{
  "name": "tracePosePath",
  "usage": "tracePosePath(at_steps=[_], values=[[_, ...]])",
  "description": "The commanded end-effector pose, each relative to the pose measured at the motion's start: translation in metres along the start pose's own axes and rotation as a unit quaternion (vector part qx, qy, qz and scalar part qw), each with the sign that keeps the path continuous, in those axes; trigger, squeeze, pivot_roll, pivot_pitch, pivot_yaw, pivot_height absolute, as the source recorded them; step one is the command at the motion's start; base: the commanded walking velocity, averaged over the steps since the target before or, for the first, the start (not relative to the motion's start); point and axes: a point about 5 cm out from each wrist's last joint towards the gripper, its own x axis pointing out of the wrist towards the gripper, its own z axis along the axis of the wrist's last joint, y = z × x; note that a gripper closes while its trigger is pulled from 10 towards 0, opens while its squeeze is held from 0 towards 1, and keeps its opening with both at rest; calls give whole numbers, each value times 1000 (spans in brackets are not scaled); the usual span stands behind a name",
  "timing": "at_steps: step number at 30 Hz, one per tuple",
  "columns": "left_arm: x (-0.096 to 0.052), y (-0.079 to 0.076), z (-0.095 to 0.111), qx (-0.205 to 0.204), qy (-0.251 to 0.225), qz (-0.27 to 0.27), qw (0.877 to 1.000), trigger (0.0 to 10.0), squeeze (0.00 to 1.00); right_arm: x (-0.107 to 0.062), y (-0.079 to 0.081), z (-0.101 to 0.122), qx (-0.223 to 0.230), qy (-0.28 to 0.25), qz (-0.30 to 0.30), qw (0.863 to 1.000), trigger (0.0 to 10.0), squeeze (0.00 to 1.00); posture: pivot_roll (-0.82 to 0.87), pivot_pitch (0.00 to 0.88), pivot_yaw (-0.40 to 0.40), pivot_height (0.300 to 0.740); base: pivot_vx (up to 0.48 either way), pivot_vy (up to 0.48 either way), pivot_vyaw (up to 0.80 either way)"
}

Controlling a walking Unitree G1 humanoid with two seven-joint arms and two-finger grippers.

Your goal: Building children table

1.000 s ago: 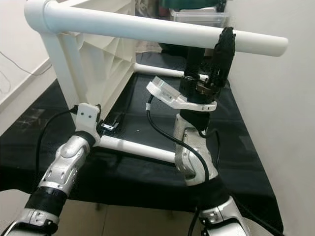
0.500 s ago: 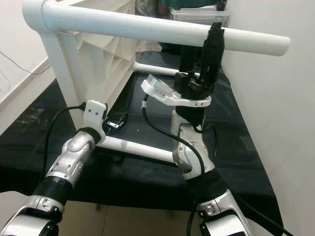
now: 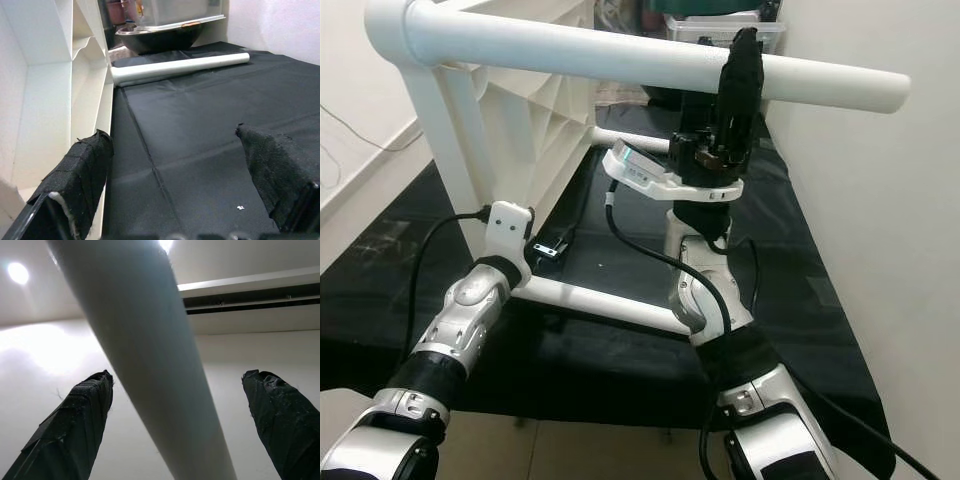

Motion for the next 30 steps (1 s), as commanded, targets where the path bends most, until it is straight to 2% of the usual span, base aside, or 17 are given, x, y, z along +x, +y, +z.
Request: tracePosePath(at_steps=[1,2,3,5,6,12,14,17,21,24,26,27,30], values=[[-3,9,-7,6,11,16,1000,10000,0,8,-1,-2,-3,5,-16,1000,9098,0,45,86,-9,740,0,0,0],[-3,9,-7,6,11,16,1000,10000,0,8,-1,-2,-3,5,-16,1000,9098,0,45,86,-9,740,0,0,0],[-4,11,-8,8,12,22,1000,10000,0,10,0,-3,-1,8,-16,1000,3020,0,45,87,-10,740,0,0,0],[-5,14,-9,10,14,28,999,10000,0,11,1,-3,2,10,-15,1000,3020,0,45,89,-10,740,0,0,0],[-5,19,-9,16,16,43,999,10000,0,13,2,-4,3,12,-14,1000,0,0,45,90,-9,740,0,0,0],[-7,33,-8,35,18,72,997,10000,0,14,6,-7,6,18,-8,1000,0,0,47,92,-5,740,0,0,0],[-8,45,-5,55,21,85,995,10000,0,13,9,-9,9,28,-2,1000,0,0,53,94,-3,740,0,0,0],[-8,49,-4,61,22,91,994,10000,0,13,9,-10,9,31,0,999,0,0,53,94,-3,740,0,0,0],[-15,76,-3,85,36,112,989,10000,0,14,13,-14,14,46,9,999,0,0,49,95,-1,740,0,0,0],[-15,78,-3,85,36,114,989,10000,0,14,13,-15,15,47,10,999,0,0,49,95,-1,740,0,0,0],[-16,95,6,114,40,118,986,10000,0,13,15,-17,15,55,21,998,0,0,57,95,1,740,0,0,0],[-17,104,14,141,42,116,982,10000,0,12,17,-19,15,59,28,998,0,0,61,97,1,740,0,0,0],[-17,104,14,141,42,116,982,10000,0,12,17,-19,15,59,28,998,0,0,61,97,1,740,0,0,0]])
